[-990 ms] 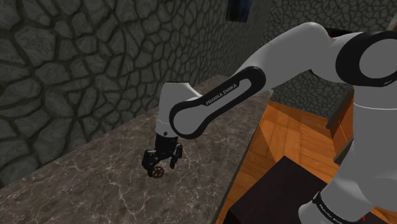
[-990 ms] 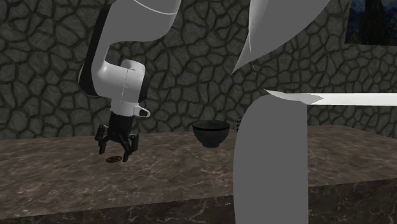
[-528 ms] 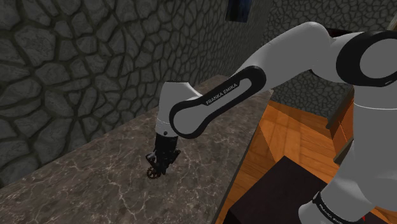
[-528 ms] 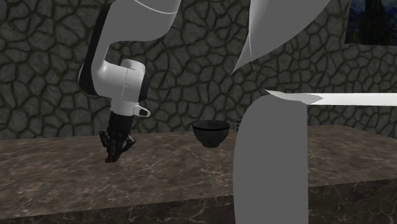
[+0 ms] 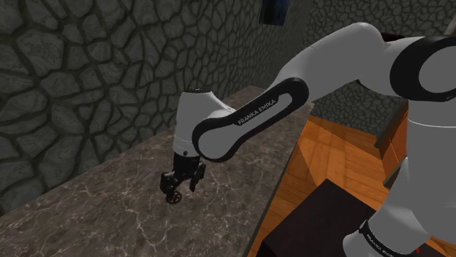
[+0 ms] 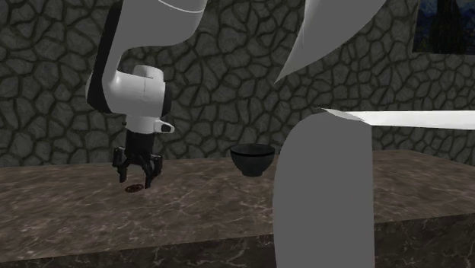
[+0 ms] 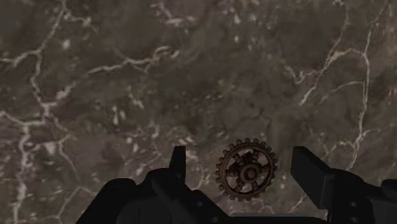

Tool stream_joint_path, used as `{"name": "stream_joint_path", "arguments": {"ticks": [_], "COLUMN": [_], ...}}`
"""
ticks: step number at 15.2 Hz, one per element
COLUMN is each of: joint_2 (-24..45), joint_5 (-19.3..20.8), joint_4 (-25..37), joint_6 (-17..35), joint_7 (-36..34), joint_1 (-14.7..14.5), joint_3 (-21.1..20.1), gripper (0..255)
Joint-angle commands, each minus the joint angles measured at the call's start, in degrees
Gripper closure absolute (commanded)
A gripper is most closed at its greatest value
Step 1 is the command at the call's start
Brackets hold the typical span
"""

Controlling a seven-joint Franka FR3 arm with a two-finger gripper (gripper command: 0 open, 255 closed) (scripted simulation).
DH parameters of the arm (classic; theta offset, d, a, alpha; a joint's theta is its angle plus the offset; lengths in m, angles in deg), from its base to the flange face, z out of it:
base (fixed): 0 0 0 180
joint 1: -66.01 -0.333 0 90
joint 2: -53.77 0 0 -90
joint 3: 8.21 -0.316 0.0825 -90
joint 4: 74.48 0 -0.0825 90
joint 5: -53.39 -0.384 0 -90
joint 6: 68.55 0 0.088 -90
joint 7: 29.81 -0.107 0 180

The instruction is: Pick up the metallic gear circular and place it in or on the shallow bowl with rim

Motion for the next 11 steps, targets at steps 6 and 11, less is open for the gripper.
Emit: {"name": "stream_joint_path", "arguments": {"ticks": [6,11], "joint_2": [1.5,3.6], "joint_5": [12.2,13.1], "joint_4": [2.3,2.5], "joint_6": [2.0,3.8], "joint_7": [-5.7,-6.3], "joint_1": [-6.9,-7.4], "joint_3": [4.5,5.1], "gripper": [0,0]}}
